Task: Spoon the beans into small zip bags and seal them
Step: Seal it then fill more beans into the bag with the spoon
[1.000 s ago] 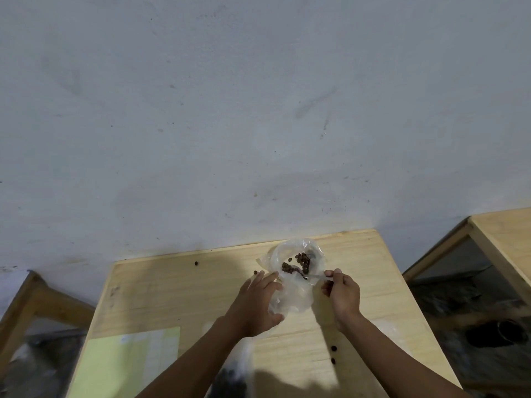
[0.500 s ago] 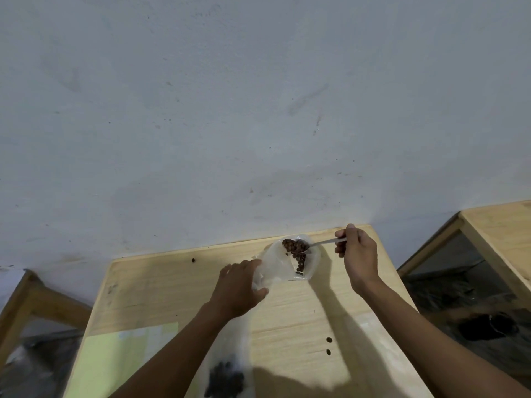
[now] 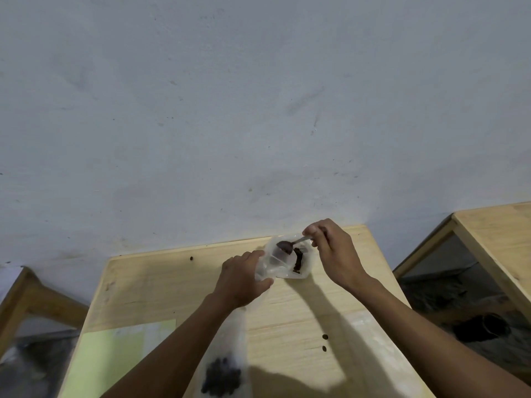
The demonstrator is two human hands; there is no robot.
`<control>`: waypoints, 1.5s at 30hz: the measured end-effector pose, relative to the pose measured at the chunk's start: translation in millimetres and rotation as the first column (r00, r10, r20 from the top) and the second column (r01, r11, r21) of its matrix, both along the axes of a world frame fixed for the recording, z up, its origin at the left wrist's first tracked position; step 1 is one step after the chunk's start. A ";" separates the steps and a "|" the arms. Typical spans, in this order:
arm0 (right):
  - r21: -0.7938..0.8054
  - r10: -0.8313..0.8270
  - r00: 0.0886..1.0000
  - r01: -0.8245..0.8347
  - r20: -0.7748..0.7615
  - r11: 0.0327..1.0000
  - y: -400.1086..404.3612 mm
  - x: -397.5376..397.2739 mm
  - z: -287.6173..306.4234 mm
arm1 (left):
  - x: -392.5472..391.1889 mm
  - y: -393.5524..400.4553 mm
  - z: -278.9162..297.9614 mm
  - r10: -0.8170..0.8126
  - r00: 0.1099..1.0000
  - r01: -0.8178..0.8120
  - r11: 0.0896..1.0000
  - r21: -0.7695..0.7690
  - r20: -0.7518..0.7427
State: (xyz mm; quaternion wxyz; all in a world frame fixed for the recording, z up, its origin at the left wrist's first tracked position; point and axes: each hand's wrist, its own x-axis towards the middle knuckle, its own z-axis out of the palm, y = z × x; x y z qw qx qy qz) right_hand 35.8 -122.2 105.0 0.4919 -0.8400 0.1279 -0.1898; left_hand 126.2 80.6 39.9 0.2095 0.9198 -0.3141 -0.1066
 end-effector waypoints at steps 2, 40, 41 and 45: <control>-0.155 0.098 0.995 -0.091 0.037 0.984 0.1 -0.5 0.2 | -1.7 0.9 1.6 0.036 0.998 -0.038 0.999 -0.036 -0.055; 0.384 -0.260 0.739 0.576 -0.621 0.721 -46.1 -47.3 -156.2 | -23.2 33.3 -8.3 0.199 0.951 -0.240 0.957 -0.161 -0.235; 0.338 -0.271 0.732 0.567 -0.624 0.752 -44.9 -47.4 -151.1 | -23.3 32.4 -7.6 0.193 0.953 -0.233 0.960 -0.155 -0.234; 0.390 -0.181 0.852 0.401 -0.492 0.829 -22.7 -37.6 -100.3 | -22.3 22.8 -4.2 0.175 0.963 -0.207 0.967 -0.146 -0.205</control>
